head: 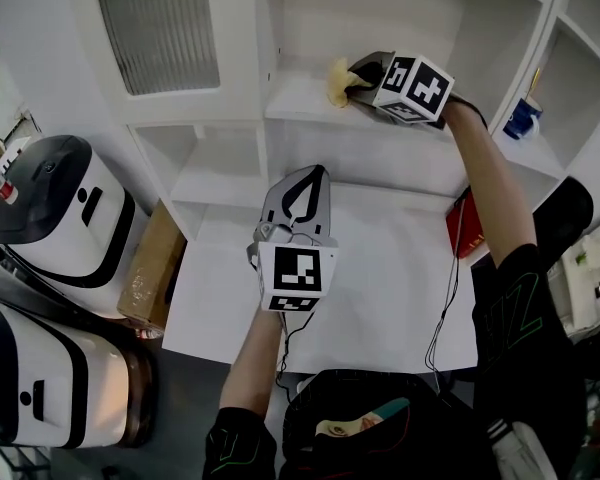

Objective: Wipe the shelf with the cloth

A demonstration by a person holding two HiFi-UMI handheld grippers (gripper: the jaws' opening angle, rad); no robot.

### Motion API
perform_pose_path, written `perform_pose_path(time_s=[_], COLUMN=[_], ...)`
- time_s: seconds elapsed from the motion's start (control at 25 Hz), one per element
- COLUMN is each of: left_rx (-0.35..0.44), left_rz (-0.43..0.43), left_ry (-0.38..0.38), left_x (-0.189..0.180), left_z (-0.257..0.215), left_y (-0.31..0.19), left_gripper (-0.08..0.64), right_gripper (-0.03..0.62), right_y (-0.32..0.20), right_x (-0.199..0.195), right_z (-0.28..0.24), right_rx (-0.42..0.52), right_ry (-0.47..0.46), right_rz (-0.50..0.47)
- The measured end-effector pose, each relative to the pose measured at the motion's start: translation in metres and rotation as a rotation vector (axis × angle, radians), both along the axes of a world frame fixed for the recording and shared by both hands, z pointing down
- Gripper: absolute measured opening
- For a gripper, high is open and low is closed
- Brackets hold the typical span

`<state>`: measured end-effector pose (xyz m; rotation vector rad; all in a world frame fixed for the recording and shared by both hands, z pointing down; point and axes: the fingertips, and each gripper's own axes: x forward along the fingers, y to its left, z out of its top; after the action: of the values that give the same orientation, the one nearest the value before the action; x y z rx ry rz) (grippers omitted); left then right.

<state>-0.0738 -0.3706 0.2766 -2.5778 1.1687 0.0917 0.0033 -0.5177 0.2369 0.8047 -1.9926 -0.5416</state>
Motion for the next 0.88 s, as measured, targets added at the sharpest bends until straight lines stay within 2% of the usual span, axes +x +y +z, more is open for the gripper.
perform_pose_path(time_s=[0.16,0.48,0.68,0.76,0.88], left_rx=[-0.01,-0.003,0.005,0.0,-0.01], left_rz=[-0.005,0.001,0.028,0.036,0.025], left_ry=[0.03,0.061,0.083,0.087,0.099], left_x=[-0.006,-0.006,-0.001,0.0,-0.006], left_z=[-0.002,-0.007,-0.012,-0.011,-0.009], left_y=[-0.004,-0.007,0.0,0.0,-0.001], left_gripper=[0.0,0.0,0.0,0.0,0.0], right_gripper=[0.06,0.061,0.061,0.061,0.061], right_y=[0.03,0.076,0.106,0.108,0.093], right_x=[-0.009,-0.015,-0.003,0.007,0.035], right_z=[-0.002,0.0,0.0,-0.013,-0.042], right_rx=[-0.061,-0.003,0.014,0.055,0.161], right_ry=[-0.049,-0.03,0.023,-0.007,-0.075], right_rz=[-0.055,-0.127,-0.158,-0.145,-0.017])
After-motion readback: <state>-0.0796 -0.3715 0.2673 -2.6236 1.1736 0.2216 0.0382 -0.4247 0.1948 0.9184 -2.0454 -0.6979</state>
